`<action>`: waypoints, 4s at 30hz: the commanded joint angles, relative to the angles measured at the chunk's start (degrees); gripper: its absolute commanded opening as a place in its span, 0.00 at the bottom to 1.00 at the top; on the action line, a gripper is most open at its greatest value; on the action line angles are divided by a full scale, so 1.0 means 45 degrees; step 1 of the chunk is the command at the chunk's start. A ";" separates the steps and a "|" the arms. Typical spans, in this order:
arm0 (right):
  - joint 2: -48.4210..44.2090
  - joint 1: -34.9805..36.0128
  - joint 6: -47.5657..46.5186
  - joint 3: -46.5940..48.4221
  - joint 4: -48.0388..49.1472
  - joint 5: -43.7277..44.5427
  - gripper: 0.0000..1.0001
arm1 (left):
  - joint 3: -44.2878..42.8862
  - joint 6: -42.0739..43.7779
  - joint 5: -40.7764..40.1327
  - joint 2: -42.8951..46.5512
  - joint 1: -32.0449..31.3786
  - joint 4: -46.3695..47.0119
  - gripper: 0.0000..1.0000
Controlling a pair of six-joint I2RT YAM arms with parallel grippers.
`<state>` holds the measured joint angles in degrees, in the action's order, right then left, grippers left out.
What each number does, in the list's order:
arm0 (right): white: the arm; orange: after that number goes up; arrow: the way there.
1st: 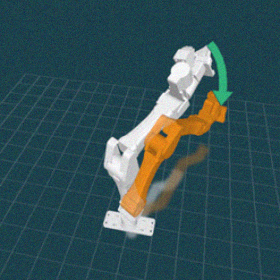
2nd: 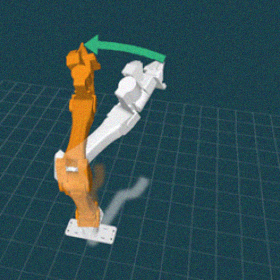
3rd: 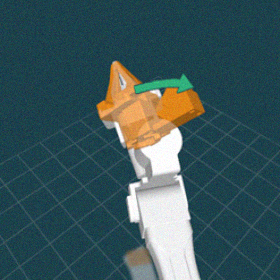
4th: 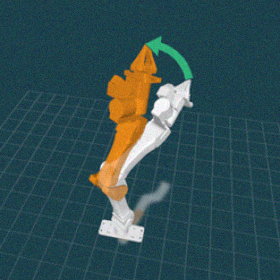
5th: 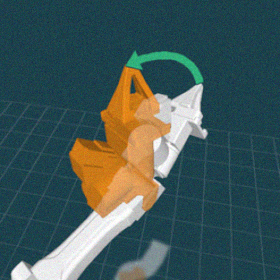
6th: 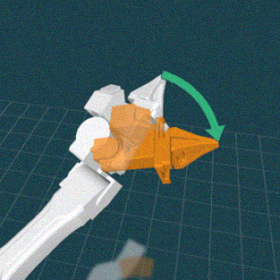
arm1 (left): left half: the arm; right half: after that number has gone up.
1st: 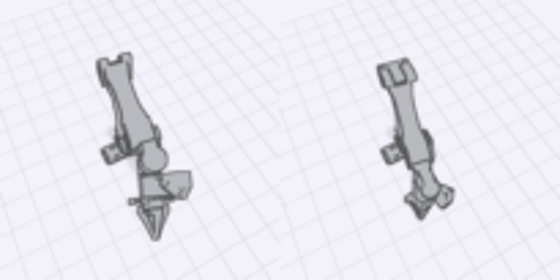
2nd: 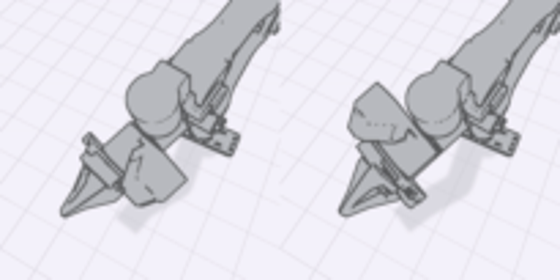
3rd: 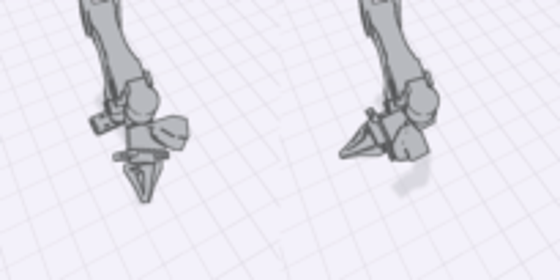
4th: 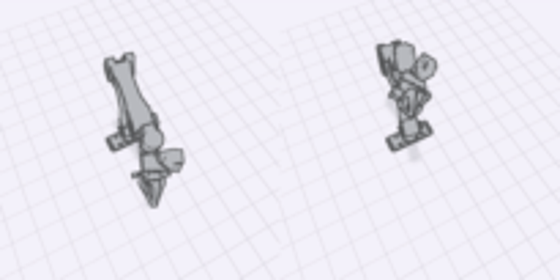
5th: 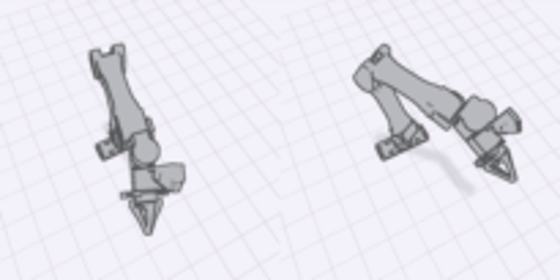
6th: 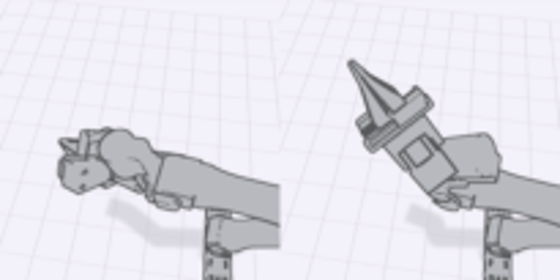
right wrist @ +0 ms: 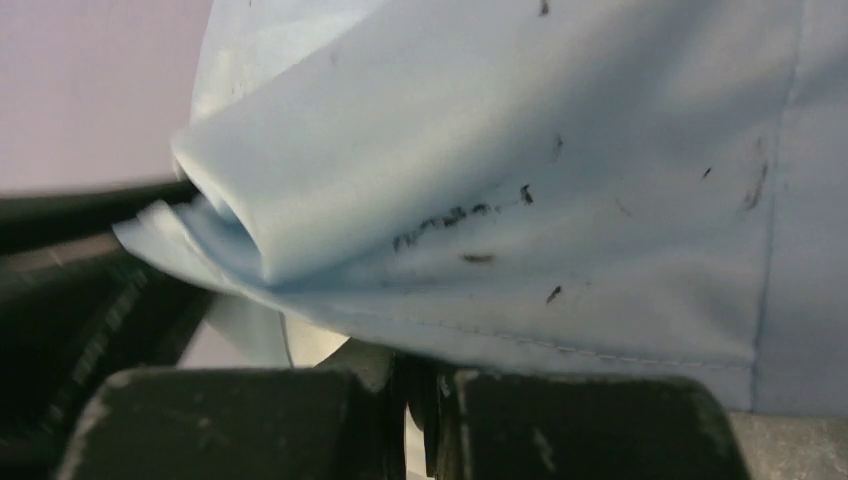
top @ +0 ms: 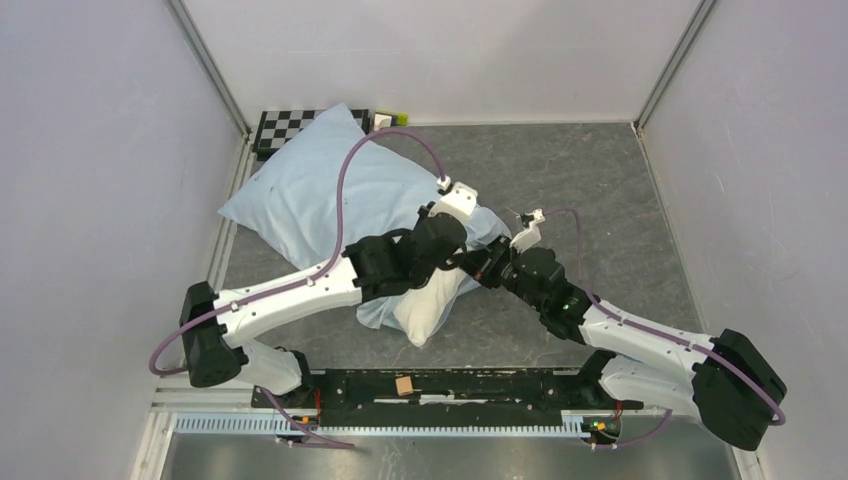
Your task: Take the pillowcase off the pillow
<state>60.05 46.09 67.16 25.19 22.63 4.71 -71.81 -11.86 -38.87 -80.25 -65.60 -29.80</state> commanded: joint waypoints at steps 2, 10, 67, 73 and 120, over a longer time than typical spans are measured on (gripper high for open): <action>-0.0226 0.0953 -0.0118 -0.0031 0.1698 -0.1016 0.00 | -0.1597 0.0459 -0.0493 -0.0962 0.0859 0.0998 0.31; -0.0649 0.2885 -0.0801 0.0393 0.1032 0.0251 0.00 | -0.2652 0.0821 0.0473 -0.2518 0.2770 0.1227 0.26; 0.1945 0.2488 -0.1391 0.3409 0.1858 0.1963 0.00 | 0.2025 -0.3277 0.8294 0.7961 0.1466 -0.2359 0.81; 0.2062 0.2493 -0.0959 0.4014 0.1926 0.1302 0.00 | 0.2088 -0.2253 0.3469 0.7412 -0.1786 -0.2380 0.95; 0.0051 0.2470 -0.3163 0.3983 0.1072 0.1929 0.50 | 0.1173 -0.1837 -0.2729 0.2866 -0.1601 -0.6170 0.05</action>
<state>66.35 57.21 59.44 41.43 17.54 9.80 -65.30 -18.00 -48.62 -70.08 -73.69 -53.56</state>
